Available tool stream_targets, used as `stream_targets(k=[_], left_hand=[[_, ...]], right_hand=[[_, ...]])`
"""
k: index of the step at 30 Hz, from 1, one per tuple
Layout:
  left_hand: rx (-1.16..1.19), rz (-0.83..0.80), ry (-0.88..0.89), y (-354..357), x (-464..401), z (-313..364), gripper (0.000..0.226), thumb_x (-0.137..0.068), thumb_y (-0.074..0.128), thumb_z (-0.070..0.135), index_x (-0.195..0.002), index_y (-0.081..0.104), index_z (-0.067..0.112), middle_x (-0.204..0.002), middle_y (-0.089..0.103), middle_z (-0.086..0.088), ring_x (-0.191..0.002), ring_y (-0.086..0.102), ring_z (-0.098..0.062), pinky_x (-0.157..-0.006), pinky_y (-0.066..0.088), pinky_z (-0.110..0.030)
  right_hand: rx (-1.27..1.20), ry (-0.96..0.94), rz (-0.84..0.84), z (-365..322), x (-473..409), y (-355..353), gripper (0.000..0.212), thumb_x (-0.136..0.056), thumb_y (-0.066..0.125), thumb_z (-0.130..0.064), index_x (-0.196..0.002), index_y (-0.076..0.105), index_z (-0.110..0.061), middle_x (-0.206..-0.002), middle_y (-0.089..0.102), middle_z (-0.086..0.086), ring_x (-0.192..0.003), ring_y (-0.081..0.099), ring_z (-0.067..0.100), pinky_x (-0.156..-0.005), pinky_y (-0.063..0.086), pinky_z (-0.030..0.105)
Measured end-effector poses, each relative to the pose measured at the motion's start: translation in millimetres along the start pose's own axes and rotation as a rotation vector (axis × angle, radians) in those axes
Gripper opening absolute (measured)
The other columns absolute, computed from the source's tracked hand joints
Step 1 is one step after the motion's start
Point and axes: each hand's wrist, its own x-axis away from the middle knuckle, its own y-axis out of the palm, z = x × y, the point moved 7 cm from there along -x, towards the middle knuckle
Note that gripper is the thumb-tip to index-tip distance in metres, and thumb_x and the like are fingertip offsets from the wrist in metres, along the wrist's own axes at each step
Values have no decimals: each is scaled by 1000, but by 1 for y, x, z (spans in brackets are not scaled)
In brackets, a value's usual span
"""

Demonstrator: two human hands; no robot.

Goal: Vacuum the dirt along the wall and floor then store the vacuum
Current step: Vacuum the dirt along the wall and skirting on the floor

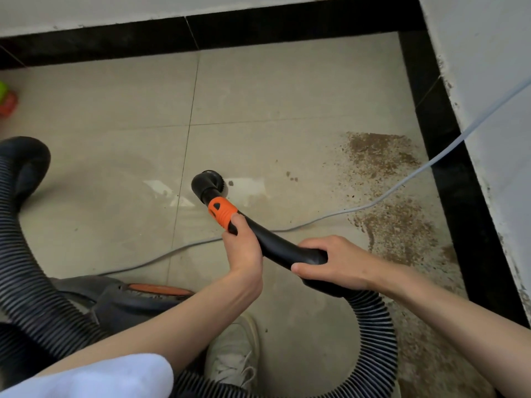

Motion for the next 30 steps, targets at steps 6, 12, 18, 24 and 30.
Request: stream_targets(k=[6, 12, 18, 24, 30], left_hand=[[-73, -91, 0, 23, 14, -15, 42, -95, 34, 42, -123, 45, 12, -105, 58, -7, -105, 57, -25, -100, 45, -46], [-89, -219, -25, 51, 26, -19, 35, -98, 33, 44, -117, 42, 15, -108, 58, -6, -108, 55, -25, -101, 45, -44], [-138, -385, -44, 80, 38, -30, 53, -99, 25, 49, -137, 35, 13, -130, 51, -11, -114, 52, -23, -97, 45, -38], [-242, -408, -49, 82, 52, -60, 60, -96, 23, 54, -138, 33, 12, -138, 46, -15, -123, 48, -28, -106, 39, -46], [-243, -488, -60, 104, 56, -56, 53, -98, 25, 50, -135, 34, 13, -132, 50, -11, -119, 50, -26, -104, 41, -47]], right_hand=[[-20, 38, 48, 20, 25, -7, 17, -86, 69, -37, -84, 65, -20, -70, 67, -7, -62, 59, 3, -60, 47, 20], [-5, 53, 162, 35, 45, -20, 18, -85, 70, -38, -83, 66, -20, -74, 68, 1, -62, 61, 6, -60, 49, 25], [19, 63, 269, 48, 67, -30, 21, -82, 69, -45, -80, 66, -24, -74, 67, -1, -64, 61, 6, -63, 48, 27], [3, 94, 283, 66, 96, -21, 29, -78, 66, -53, -84, 66, -24, -72, 64, -5, -63, 57, 2, -63, 45, 26], [-32, 107, 369, 73, 103, -28, 19, -84, 70, -39, -86, 68, -20, -73, 66, 0, -64, 57, 4, -63, 43, 24]])
